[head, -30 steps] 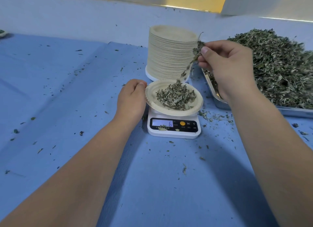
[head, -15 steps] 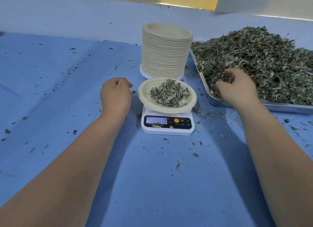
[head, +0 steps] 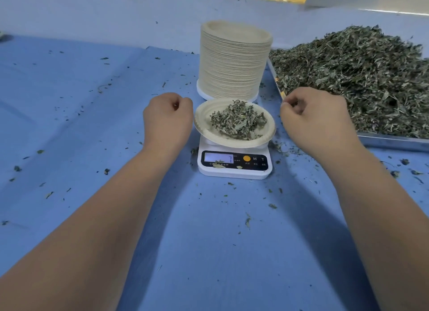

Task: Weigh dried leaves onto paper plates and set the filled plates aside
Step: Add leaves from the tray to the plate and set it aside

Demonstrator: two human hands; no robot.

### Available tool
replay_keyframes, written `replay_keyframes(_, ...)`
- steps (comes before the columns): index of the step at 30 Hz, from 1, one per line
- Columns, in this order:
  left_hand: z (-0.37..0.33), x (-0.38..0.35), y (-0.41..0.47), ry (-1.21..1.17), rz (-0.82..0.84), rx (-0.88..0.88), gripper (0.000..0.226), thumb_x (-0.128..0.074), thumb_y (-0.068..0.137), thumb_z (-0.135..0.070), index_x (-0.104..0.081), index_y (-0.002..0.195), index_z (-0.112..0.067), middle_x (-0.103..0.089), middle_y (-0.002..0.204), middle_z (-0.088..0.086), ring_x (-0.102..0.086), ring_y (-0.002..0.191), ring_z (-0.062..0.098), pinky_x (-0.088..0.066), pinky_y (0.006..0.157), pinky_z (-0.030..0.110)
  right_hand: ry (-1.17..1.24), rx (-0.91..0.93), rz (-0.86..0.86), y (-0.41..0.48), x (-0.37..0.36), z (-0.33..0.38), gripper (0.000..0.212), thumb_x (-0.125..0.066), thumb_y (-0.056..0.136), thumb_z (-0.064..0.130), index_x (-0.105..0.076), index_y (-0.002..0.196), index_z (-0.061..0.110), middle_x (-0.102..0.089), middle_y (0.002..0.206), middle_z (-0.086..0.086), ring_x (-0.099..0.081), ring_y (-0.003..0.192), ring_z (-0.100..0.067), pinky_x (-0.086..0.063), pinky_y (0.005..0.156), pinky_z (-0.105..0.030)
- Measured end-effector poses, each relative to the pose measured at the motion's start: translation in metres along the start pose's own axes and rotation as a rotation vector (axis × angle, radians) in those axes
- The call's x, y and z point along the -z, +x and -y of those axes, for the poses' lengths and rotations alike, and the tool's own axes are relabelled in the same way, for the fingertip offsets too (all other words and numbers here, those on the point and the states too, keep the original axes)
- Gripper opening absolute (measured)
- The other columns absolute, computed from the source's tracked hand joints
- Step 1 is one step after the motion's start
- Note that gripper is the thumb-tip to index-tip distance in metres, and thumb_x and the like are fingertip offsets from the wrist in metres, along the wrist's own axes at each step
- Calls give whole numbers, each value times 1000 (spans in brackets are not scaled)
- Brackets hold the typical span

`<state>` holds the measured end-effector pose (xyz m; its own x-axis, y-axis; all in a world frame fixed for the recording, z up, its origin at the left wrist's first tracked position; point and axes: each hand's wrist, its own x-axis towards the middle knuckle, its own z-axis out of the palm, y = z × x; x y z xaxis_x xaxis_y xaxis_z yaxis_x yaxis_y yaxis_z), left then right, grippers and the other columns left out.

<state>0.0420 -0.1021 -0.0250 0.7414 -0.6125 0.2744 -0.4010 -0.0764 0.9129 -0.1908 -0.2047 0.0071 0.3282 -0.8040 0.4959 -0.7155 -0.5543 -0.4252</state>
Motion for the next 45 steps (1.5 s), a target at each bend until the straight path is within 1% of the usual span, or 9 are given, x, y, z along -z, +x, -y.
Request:
replay_keyframes(5,4,-2,-1,15,-33,5,33,-45,87,-21,-60,93,8,-61,86,27,-42,68,20,-40,57,43,-14,-72,130,-10,-4,-3,22,-49,97,38,-63,105,24,-65,66,-2,-61,61,-19,-55,60,-36)
replay_keyframes(8,8,-3,3,64,16,36,27,-43,90,-22,-60,87,-1,-64,87,21,-44,70,20,-42,61,43,26,-169,249,-6,-11,-6,37,-46,101,40,-58,130,19,-71,89,-8,-67,77,-20,-58,75,-40)
replay_keyframes(10,10,-6,1,38,86,62,20,-43,90,-22,-54,79,-9,-56,75,12,-38,67,18,-34,62,36,73,-205,278,-4,-16,-9,43,-45,103,38,-53,141,19,-72,102,-10,-67,80,-11,-56,76,-30)
replay_keyframes(12,10,-8,0,-1,115,75,21,-44,89,-22,-54,76,-9,-48,70,7,-35,63,16,-30,63,33,145,-235,296,-4,-19,-9,43,-45,105,35,-51,144,18,-72,99,-9,-63,62,5,-48,54,-13)
replay_keyframes(16,5,-6,-1,-119,137,114,10,-45,87,-19,-55,89,-20,-45,70,9,-36,49,13,-27,60,33,301,-309,289,-5,-21,-11,38,-48,104,33,-57,139,20,-74,80,-5,-52,38,2,-43,42,-18)
replay_keyframes(21,6,-8,-2,-193,243,151,23,-45,87,-8,-47,71,8,-29,61,5,-21,49,16,-17,48,22,466,-368,322,-6,-24,-9,23,-50,101,29,-70,90,25,-71,61,2,-43,36,-5,-35,41,-22)
replay_keyframes(26,4,-10,0,-246,246,174,27,-47,91,-5,-32,69,-10,-23,54,-1,-17,47,17,-16,44,21,618,-401,340,-8,-22,-1,29,-53,98,20,-72,77,12,-63,56,-5,-34,35,-11,-27,37,-20)
replay_keyframes(34,-4,22,8,-305,147,215,20,-45,88,0,-43,69,5,-23,53,-2,-19,44,17,-16,47,23,1051,-465,417,-7,-23,43,15,-48,101,6,-62,104,1,-64,61,-11,-22,35,-7,-18,36,-14)
replay_keyframes(45,54,196,21,-250,-195,316,9,-49,90,-8,-52,83,-13,-27,51,-4,-24,39,14,-18,42,18,1266,-406,743,-28,-97,216,10,-41,104,3,-50,103,8,-65,58,-9,-23,36,-8,-16,34,-14)
